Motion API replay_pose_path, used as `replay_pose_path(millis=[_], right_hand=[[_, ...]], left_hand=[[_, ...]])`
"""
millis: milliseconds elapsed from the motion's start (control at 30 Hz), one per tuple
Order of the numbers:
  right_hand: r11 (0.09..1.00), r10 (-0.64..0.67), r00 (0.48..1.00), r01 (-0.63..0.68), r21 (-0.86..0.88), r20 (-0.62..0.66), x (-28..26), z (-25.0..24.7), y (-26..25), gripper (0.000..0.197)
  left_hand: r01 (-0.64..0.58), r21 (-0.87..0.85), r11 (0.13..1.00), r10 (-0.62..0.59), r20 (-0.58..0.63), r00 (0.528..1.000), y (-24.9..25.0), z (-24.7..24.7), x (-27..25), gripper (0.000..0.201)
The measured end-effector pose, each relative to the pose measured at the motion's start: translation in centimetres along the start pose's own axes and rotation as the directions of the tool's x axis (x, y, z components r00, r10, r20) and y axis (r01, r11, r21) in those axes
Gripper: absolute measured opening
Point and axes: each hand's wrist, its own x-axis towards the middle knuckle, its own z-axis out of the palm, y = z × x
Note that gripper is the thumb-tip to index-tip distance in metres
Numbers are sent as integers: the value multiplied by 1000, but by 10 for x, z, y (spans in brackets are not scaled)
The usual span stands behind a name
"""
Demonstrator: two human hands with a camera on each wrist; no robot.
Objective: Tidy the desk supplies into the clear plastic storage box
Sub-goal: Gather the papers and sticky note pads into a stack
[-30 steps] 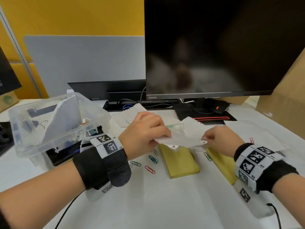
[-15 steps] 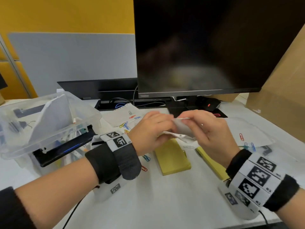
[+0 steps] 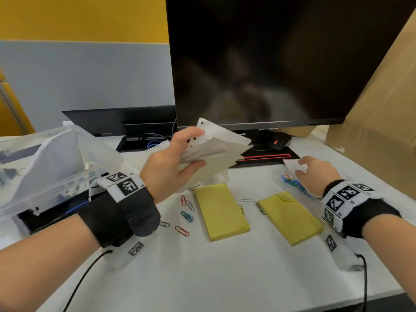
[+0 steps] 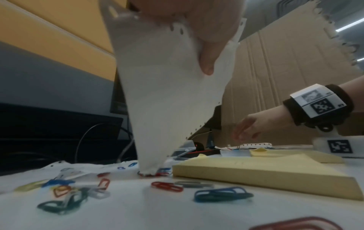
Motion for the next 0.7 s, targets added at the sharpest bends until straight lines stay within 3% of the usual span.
replay_pose_path(millis=[67, 133, 267, 400, 500, 633, 700], right_hand=[[999, -49, 998, 50, -14, 42, 4, 3, -5, 42], [993, -91, 982, 102, -57, 165, 7, 7, -10, 44], [983, -29, 948, 85, -163, 316, 14, 13, -16, 52], [982, 34, 946, 29, -187, 323, 15, 16, -19, 52], [986, 4, 958, 44, -164, 285, 16, 18, -19, 48], [995, 19, 976, 3, -103, 218, 17, 21, -20, 49], [998, -37, 990, 43, -40, 138, 17, 18, -21, 44]], left_hand=[[18, 15, 1000, -18, -7, 1000, -4, -1, 1, 61], [34, 18, 999, -34, 13, 999, -6, 1, 0, 67], [3, 43, 999, -4, 25, 1000, -10, 7, -2, 67], [-44, 67, 997, 42, 33, 999, -11, 16, -2, 55], [-42, 49, 998, 40, 43, 998, -12, 22, -1, 44], [-55, 36, 998, 53, 58, 997, -14, 23, -2, 38], [-70, 37, 997, 67, 65, 996, -15, 22, -1, 32]])
